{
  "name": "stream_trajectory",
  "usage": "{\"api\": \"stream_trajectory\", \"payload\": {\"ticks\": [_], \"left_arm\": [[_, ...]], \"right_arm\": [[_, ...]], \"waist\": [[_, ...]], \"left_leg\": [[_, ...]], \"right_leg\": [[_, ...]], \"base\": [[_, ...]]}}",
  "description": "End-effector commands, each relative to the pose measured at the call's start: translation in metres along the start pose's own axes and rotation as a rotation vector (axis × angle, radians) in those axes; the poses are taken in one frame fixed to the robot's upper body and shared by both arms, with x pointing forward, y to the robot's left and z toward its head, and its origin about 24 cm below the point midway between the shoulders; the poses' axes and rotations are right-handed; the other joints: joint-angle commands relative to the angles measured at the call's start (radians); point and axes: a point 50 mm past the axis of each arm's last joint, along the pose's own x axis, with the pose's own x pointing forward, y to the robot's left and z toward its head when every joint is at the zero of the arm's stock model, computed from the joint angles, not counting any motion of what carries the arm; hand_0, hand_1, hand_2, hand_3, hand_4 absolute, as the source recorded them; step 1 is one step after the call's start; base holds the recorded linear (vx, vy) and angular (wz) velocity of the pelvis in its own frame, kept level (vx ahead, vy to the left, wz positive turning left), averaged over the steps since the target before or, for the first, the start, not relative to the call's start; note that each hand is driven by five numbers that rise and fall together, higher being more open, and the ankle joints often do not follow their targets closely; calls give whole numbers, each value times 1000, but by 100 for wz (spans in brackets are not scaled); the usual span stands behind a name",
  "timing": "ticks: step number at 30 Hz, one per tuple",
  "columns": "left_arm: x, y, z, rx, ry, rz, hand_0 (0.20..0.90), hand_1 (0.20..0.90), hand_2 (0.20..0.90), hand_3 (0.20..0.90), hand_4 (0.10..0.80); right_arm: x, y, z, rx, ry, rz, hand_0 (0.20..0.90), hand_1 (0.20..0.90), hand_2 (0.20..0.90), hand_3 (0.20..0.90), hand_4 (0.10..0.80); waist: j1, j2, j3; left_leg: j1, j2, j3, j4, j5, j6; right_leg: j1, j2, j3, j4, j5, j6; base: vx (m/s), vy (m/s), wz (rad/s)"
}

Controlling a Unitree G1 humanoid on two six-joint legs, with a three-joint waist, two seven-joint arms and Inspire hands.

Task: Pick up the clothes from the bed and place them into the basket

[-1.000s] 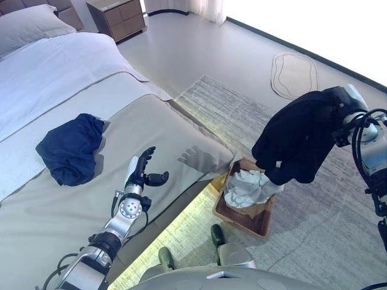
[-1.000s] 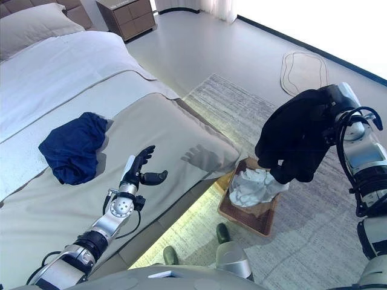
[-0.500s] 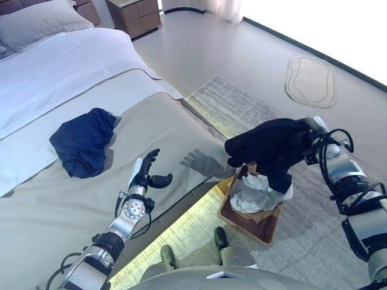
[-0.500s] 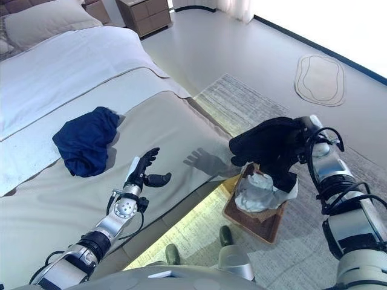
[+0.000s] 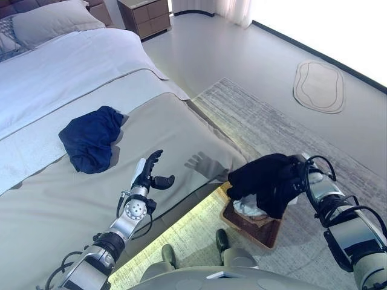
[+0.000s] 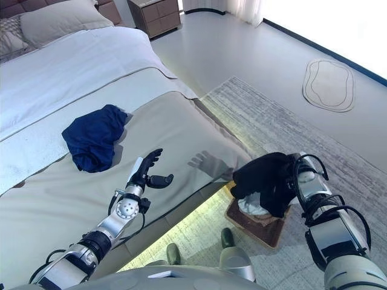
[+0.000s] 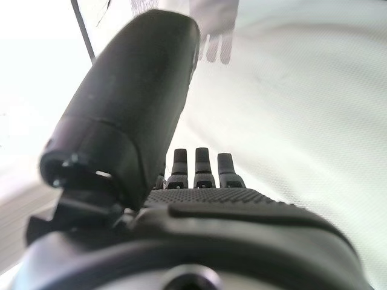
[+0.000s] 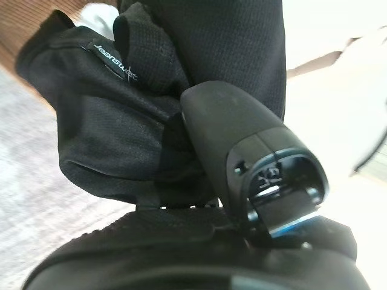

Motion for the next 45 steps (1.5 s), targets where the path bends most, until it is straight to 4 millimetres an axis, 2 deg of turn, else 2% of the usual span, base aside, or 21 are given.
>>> {"api": "stream_trajectory", "payload": {"ticks": [1, 3, 4, 5, 6, 13, 21, 28, 32, 37, 40, 41, 43, 44, 45], "left_arm": [[22, 12, 40, 45, -174, 35, 900, 900, 900, 900, 800], [22, 13, 39, 47, -173, 30, 900, 900, 900, 900, 800], [21, 13, 39, 49, -173, 27, 900, 900, 900, 900, 800], [21, 13, 38, 49, -172, 26, 900, 900, 900, 900, 800], [20, 13, 38, 49, -172, 25, 900, 900, 900, 900, 800], [20, 13, 38, 53, -176, 21, 900, 900, 900, 900, 800], [21, 14, 39, 57, -177, 16, 900, 900, 900, 900, 800], [21, 15, 37, 52, -171, 24, 900, 900, 900, 900, 800], [21, 15, 37, 55, -165, 28, 900, 900, 900, 900, 800], [22, 17, 36, 41, -160, 36, 900, 900, 900, 900, 800], [21, 18, 35, 26, -149, 55, 900, 900, 900, 900, 800], [20, 19, 33, 16, -141, 70, 900, 900, 900, 900, 800], [19, 19, 30, 7, -134, 81, 900, 900, 900, 900, 800], [18, 20, 29, -4, -127, 95, 900, 900, 900, 900, 800], [17, 21, 28, -11, -122, 106, 900, 900, 900, 900, 800]], "right_arm": [[1, -32, 22, 14, -60, -131, 300, 300, 300, 200, 100], [2, -28, 18, 2, -34, -102, 300, 300, 300, 200, 100], [2, -26, 16, -3, -21, -104, 516, 516, 516, 453, 353], [2, -25, 13, -8, -10, -105, 827, 827, 827, 815, 715], [2, -24, 10, -12, 0, -104, 900, 900, 900, 900, 800], [1, -20, -14, -12, 130, -98, 900, 900, 900, 900, 800], [2, -24, -9, -12, 146, -112, 900, 900, 900, 900, 800], [0, -27, -18, -58, 226, -122, 900, 900, 900, 900, 800], [0, -35, -9, -72, 220, -151, 900, 900, 900, 900, 800], [1, -44, 16, -56, 125, -217, 900, 900, 900, 900, 800], [-2, -45, 56, 73, -47, -280, 900, 900, 900, 900, 800], [-7, -47, 82, 160, -166, -306, 900, 900, 900, 900, 800], [-15, -48, 106, 246, -293, -321, 900, 900, 900, 900, 800], [-24, -51, 129, 259, -413, -348, 900, 900, 900, 900, 800], [-30, -52, 140, 252, -470, -373, 900, 900, 900, 900, 800]], "waist": [[25, -20, -65], [29, -20, -66], [30, -19, -68], [31, -19, -69], [31, -20, -69], [37, -23, -71], [44, -23, -73], [50, -24, -74], [57, -26, -74], [64, -26, -74], [69, -25, -71], [73, -24, -69], [78, -23, -65], [85, -22, -63], [90, -21, -64]], "left_leg": [[5, -50, -45, 2, -72, 32], [5, -51, -49, 2, -72, 33], [5, -51, -50, 2, -72, 33], [5, -51, -50, 2, -71, 32], [6, -51, -50, 2, -71, 33], [9, -50, -55, 2, -69, 34], [10, -50, -64, 2, -66, 34], [9, -51, -69, 2, -64, 34], [10, -53, -77, 2, -62, 34], [9, -57, -90, 2, -62, 35], [9, -60, -102, 2, -60, 36], [7, -61, -109, 2, -59, 35], [7, -62, -118, 2, -60, 35], [5, -65, -125, 2, -59, 34], [2, -66, -130, 2, -58, 33]], "right_leg": [[-6, 25, -19, 5, 27, 6], [-6, 25, -21, 5, 28, 6], [-5, 25, -20, 5, 28, 6], [-5, 25, -21, 5, 28, 7], [-5, 25, -21, 5, 28, 7], [1, 25, -22, 5, 28, 7], [7, 24, -25, 5, 29, 6], [10, 24, -27, 5, 28, 5], [14, 22, -33, 5, 28, 4], [18, 22, -38, 7, 27, 2], [23, 22, -42, 11, 23, -3], [25, 21, -47, 14, 18, -6], [28, 20, -54, 16, 14, -9], [31, 17, -62, 17, 11, -11], [32, 16, -68, 17, 8, -12]], "base": [[-2, -10, 5], [0, -8, 4], [0, 0, 0], [0, 0, 0], [0, 0, 0], [1, -5, 1], [1, -4, 3], [0, 1, 1], [2, -1, 2], [3, 4, 2], [21, 16, 6], [0, 0, 0], [9, 10, 6], [26, 21, 17], [31, 20, 20]]}}
